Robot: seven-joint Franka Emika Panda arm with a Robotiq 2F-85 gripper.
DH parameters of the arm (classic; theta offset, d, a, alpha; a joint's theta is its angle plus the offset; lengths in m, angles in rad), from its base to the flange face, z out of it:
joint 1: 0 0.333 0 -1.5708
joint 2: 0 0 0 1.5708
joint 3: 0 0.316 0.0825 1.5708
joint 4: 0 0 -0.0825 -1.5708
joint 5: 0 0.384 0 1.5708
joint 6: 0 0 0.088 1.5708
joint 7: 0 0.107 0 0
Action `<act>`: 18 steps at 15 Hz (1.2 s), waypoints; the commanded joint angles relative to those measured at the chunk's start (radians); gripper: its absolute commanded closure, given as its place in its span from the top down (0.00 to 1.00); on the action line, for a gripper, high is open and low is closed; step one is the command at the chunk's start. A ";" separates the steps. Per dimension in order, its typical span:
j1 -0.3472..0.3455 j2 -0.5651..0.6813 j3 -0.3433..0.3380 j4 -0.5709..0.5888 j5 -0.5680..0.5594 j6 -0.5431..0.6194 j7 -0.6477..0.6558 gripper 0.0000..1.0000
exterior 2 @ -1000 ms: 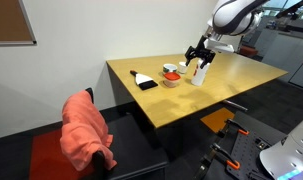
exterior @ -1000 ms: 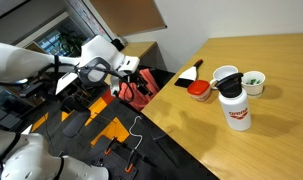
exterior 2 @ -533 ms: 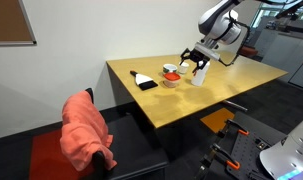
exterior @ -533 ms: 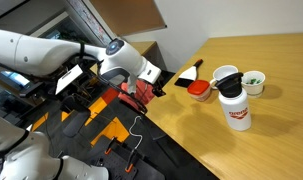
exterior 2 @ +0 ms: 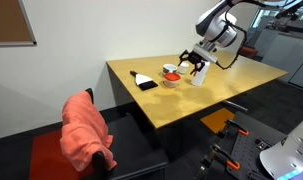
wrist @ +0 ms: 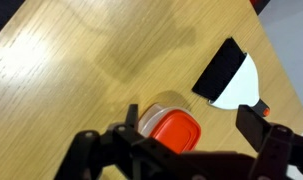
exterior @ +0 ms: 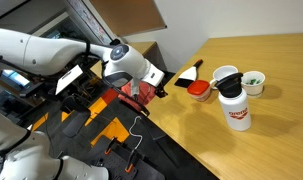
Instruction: Take the red lid off the bowl
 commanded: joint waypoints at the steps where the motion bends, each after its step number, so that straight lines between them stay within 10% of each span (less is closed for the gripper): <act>1: -0.070 0.047 0.033 0.076 0.204 -0.025 -0.175 1.00; 7: -0.241 0.220 0.020 0.225 0.527 -0.226 -0.602 1.00; 12: -0.169 0.293 -0.112 0.242 0.610 -0.317 -0.732 1.00; 18: -0.160 0.348 -0.113 0.277 0.682 -0.310 -0.783 1.00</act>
